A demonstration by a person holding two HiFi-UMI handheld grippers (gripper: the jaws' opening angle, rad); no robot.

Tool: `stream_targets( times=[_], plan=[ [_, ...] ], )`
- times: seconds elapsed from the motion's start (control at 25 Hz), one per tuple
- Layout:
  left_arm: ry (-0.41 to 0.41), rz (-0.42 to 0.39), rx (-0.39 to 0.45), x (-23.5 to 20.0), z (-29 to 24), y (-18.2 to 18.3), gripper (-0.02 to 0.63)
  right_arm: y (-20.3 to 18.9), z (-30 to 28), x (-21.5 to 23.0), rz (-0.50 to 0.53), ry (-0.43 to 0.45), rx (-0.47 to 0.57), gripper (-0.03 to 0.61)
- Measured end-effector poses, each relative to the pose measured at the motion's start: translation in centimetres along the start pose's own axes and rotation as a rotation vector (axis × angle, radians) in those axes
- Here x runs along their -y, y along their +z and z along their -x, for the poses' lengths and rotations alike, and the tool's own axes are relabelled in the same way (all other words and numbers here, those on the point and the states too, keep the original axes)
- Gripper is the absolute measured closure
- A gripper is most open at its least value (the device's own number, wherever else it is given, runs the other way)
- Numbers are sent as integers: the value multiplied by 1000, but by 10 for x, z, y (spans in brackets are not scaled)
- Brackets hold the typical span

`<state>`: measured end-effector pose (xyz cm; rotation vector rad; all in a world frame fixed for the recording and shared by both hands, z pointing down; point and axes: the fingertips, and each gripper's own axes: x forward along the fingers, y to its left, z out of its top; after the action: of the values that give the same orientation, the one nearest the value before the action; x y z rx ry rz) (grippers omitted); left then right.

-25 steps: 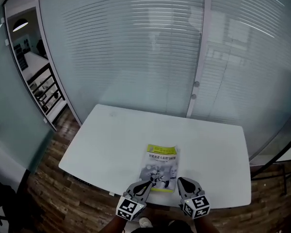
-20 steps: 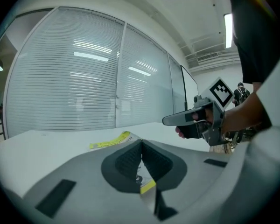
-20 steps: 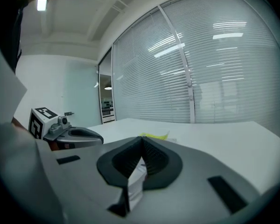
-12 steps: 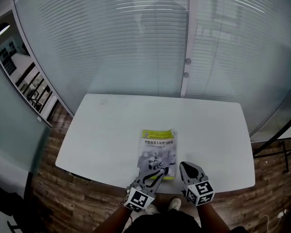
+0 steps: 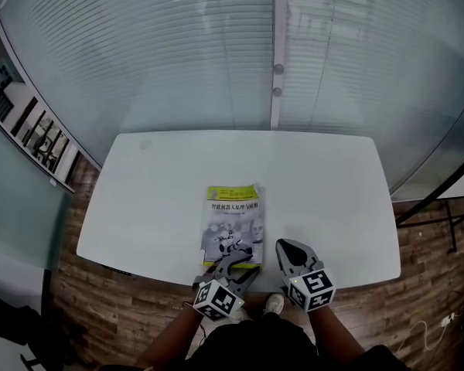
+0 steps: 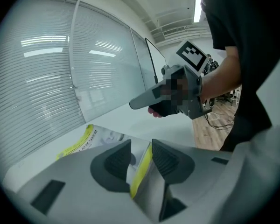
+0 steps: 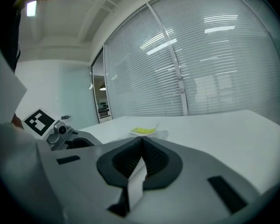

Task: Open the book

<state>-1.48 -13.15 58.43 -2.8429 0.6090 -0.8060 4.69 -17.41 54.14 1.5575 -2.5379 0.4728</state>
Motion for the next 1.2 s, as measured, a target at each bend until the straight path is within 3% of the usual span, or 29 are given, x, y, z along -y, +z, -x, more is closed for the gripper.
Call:
stream_targets(
  times=[0.24, 0.6, 0.84, 1.2],
  plan=[
    [-56, -73, -95, 12, -16, -7, 454, -4, -1, 10, -26, 10, 4, 571],
    [-135, -95, -185, 22, -19, -13, 445, -9, -2, 21, -42, 31, -7, 571],
    [-127, -168, -229, 21, -23, -18, 477, -7, -7, 19, -39, 56, -4, 571],
    [-219, -112, -232, 23, -22, -22, 491, -14, -3, 21, -34, 72, -34, 571]
  ],
)
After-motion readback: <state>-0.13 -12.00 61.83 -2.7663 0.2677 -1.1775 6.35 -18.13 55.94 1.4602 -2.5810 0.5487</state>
